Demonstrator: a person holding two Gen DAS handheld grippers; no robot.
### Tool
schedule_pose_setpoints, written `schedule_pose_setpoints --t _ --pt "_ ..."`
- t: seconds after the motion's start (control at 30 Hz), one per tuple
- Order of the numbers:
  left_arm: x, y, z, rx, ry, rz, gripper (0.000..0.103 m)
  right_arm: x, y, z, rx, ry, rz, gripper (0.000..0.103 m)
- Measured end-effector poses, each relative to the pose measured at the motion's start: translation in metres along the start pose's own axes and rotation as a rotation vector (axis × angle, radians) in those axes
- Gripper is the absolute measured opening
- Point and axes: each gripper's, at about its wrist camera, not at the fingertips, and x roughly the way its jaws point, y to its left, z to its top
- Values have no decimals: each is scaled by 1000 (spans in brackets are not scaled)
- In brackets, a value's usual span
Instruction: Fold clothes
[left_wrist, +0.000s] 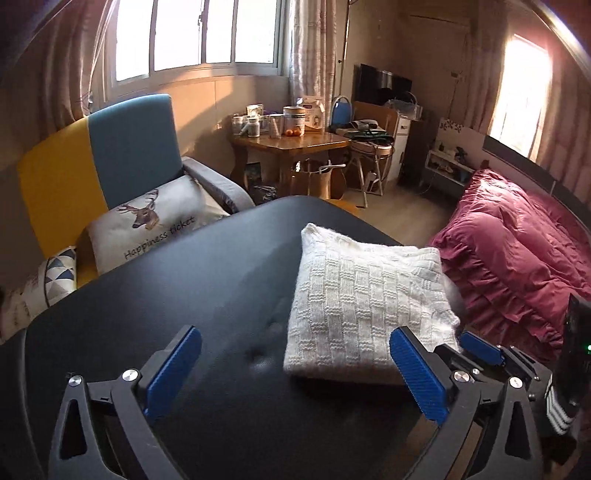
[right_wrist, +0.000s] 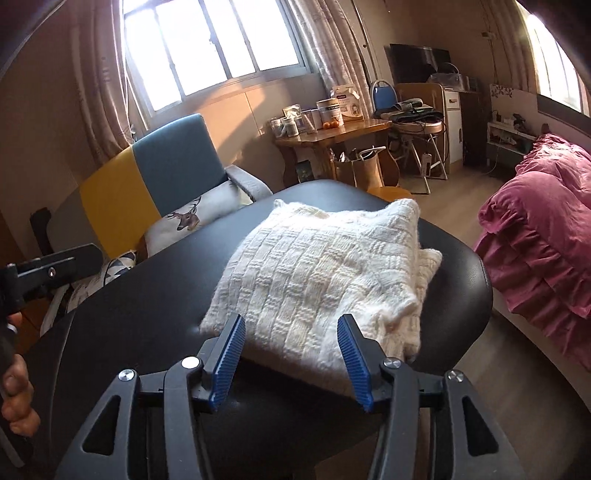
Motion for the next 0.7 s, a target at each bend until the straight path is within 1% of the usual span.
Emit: schedule_pose_setpoints --t 0.07,0.13,0.23,0.33,0.43,0.57,0.7 --pt "-13 -2 -1 26 -30 46 103 -1 5 -1 -8 2 2 53" --pt "-28 -1 -4 26 -80 36 103 -3 11 -3 -16 4 4 53" --pt "-43 0 -5 26 -114 9 103 -4 19 -4 -28 6 8 53" --pt "-47 0 -4 29 -103 -29 103 -6 27 -5 -42 9 11 53" --pt "-48 0 -3 19 -90 -51 103 -3 35 -5 -75 19 3 53" --pt "-48 -1 -3 20 -96 -57 103 2 42 -7 -109 37 -2 53" --pt "-49 -2 -6 25 -121 -57 103 6 41 -10 -113 48 -12 53"
